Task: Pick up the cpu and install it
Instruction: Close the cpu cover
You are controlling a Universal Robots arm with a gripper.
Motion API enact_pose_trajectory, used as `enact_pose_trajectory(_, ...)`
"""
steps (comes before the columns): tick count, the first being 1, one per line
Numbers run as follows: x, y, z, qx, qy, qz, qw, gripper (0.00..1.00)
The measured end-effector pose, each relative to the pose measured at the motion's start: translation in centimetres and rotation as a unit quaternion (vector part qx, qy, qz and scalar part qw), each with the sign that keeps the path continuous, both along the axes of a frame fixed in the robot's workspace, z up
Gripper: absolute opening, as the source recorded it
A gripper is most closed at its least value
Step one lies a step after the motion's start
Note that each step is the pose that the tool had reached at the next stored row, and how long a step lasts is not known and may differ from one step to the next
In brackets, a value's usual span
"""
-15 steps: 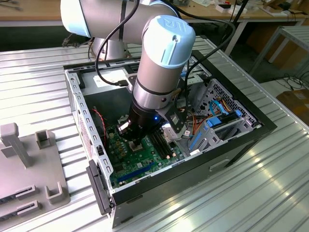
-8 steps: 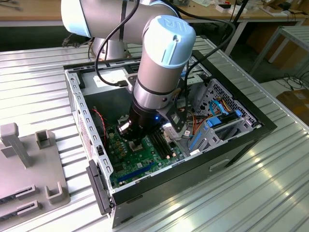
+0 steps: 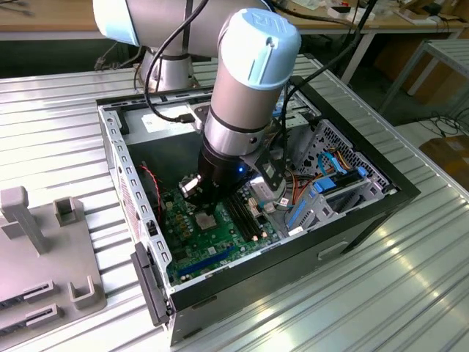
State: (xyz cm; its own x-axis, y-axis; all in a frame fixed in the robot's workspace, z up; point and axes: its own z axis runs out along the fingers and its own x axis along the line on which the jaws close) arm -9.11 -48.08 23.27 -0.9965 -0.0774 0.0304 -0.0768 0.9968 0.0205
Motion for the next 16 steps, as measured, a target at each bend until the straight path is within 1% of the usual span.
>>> enact_pose_trajectory(3,0.0,0.45,1.14,-0.0006,-0.0004,0.0,1.0,0.11)
enact_pose_trajectory(4,0.01,0.61,1.44,-0.0006,-0.0006,0.0,1.0,0.11)
enact_pose_trajectory(5,0.02,0.71,1.58,-0.0007,-0.0007,0.0,1.0,0.11)
enact_pose_trajectory(8,0.08,0.94,1.62,-0.0021,-0.0006,0.001,1.0,0.11)
enact_pose_trajectory(10,0.15,1.08,1.63,-0.0027,-0.0006,0.007,0.99997,0.11)
enact_pose_trajectory(13,0.14,1.09,1.63,-0.003,-0.0007,0.026,0.99965,0.11)
enact_pose_trajectory(15,0.15,1.09,1.63,-0.003,-0.0008,0.045,0.99897,0.11)
enact_pose_trajectory(16,0.2,1.09,1.63,-0.003,-0.0008,0.051,0.99868,0.11)
